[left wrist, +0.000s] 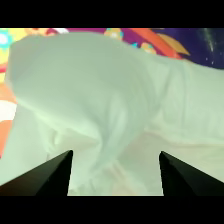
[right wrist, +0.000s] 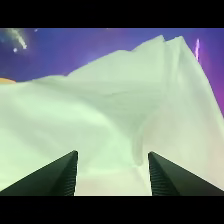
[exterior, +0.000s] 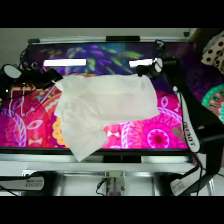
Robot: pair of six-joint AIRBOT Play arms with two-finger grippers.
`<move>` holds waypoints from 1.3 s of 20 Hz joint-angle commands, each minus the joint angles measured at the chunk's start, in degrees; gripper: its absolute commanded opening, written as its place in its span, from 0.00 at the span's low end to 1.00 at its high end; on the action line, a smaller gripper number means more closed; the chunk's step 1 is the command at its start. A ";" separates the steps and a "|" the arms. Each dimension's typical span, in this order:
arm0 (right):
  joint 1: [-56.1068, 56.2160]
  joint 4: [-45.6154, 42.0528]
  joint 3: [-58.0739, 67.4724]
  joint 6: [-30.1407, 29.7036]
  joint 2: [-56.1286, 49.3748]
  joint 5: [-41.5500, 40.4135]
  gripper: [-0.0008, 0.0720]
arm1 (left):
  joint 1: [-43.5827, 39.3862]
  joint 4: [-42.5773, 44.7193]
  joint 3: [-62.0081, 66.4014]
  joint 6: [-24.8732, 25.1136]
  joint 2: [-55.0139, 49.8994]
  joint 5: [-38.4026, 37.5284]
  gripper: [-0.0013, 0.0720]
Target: Fold the shirts.
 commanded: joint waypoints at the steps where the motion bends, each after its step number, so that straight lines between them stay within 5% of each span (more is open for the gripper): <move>1: -3.39 -2.21 0.04 -8.28 5.97 7.28 0.77 | 4.66 1.16 5.62 -0.04 -0.96 -20.41 0.88; 4: -10.91 -6.03 0.02 -16.15 11.67 22.69 0.77 | 10.73 9.27 6.69 -0.02 1.33 -39.98 0.82; 6: -17.59 -3.06 -0.11 -20.41 12.90 33.33 0.77 | 12.98 10.62 -3.61 1.86 7.45 -42.12 0.82; 9: -25.79 7.10 -1.51 -23.28 12.90 42.03 0.77 | 13.25 8.26 -31.08 1.97 21.31 -30.91 0.71; 13: -29.33 19.08 -3.50 -23.74 12.90 42.01 0.77 | 13.29 -4.17 -55.23 5.20 31.26 -18.69 0.71; 17: -26.73 18.97 -3.50 -24.79 12.90 39.69 0.77 | 12.83 -13.86 -61.46 8.22 30.32 -10.97 0.71; 23: -25.00 18.93 -3.50 -25.40 12.85 38.40 0.77 | 8.57 -15.06 -61.53 7.96 26.95 -1.29 0.69; 24: -25.00 18.91 -3.56 -25.94 12.83 38.95 0.77 | 7.87 -16.26 -61.53 7.98 25.97 0.33 0.59; 26: -25.00 18.43 -5.55 -27.52 12.85 40.35 0.94 | 7.61 -17.57 -61.48 7.98 25.35 2.27 0.26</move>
